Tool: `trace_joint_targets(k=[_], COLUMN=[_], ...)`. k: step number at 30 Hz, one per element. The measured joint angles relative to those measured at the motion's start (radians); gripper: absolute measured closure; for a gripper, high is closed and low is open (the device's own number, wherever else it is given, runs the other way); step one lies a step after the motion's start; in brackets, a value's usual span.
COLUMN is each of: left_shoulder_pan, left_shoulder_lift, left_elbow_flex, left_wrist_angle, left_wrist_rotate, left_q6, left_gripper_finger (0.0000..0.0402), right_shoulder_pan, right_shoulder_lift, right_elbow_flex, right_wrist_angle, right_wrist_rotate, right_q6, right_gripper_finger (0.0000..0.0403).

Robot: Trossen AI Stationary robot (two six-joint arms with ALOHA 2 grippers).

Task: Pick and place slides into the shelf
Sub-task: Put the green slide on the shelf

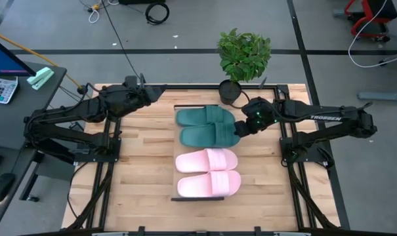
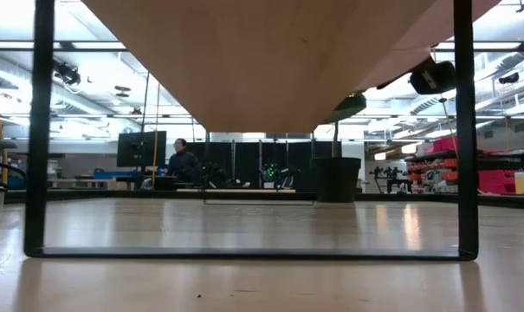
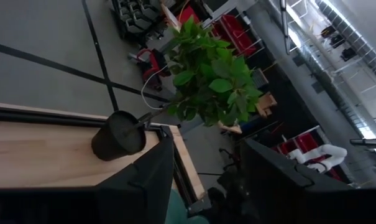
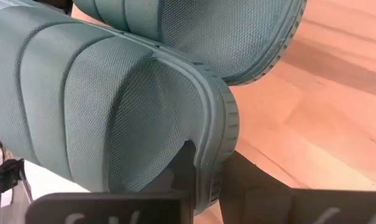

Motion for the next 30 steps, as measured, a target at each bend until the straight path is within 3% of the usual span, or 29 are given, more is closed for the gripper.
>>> trace_joint_targets(k=[30], left_shoulder_pan=[0.000], left_shoulder_lift=[0.001], left_elbow_flex=[0.000], left_wrist_angle=[0.004], left_wrist_rotate=[-0.030], left_q6=[0.032], left_gripper_finger=[0.0212], right_shoulder_pan=[0.020], right_shoulder_lift=[-0.024], right_elbow_flex=[0.000], right_wrist_angle=[0.053], right_wrist_rotate=[-0.174], right_q6=[0.174], right_gripper_finger=[0.0360])
